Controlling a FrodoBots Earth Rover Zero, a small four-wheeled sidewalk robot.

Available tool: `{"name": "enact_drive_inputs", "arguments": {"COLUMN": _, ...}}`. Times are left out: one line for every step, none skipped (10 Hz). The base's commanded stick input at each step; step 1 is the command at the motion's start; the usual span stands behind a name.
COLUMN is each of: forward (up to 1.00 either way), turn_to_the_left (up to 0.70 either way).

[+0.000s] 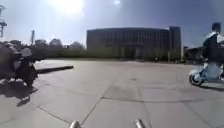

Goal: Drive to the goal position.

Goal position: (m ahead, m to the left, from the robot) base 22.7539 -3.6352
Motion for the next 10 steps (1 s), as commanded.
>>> {"name": "enact_drive_inputs", "arguments": {"forward": 1.00, "turn_to_the_left": 0.00}}
{"name": "enact_drive_inputs", "arguments": {"forward": 1.00, "turn_to_the_left": 0.00}}
{"name": "enact_drive_inputs", "arguments": {"forward": 1.00, "turn_to_the_left": 0.00}}
{"name": "enact_drive_inputs", "arguments": {"forward": 1.00, "turn_to_the_left": 0.00}}
{"name": "enact_drive_inputs", "arguments": {"forward": 1.00, "turn_to_the_left": 0.00}}
{"name": "enact_drive_inputs", "arguments": {"forward": 1.00, "turn_to_the_left": 0.00}}
{"name": "enact_drive_inputs", "arguments": {"forward": 1.00, "turn_to_the_left": 0.00}}
{"name": "enact_drive_inputs", "arguments": {"forward": 1.00, "turn_to_the_left": 0.00}}
{"name": "enact_drive_inputs", "arguments": {"forward": 1.00, "turn_to_the_left": 0.00}}
{"name": "enact_drive_inputs", "arguments": {"forward": 1.00, "turn_to_the_left": 0.00}}
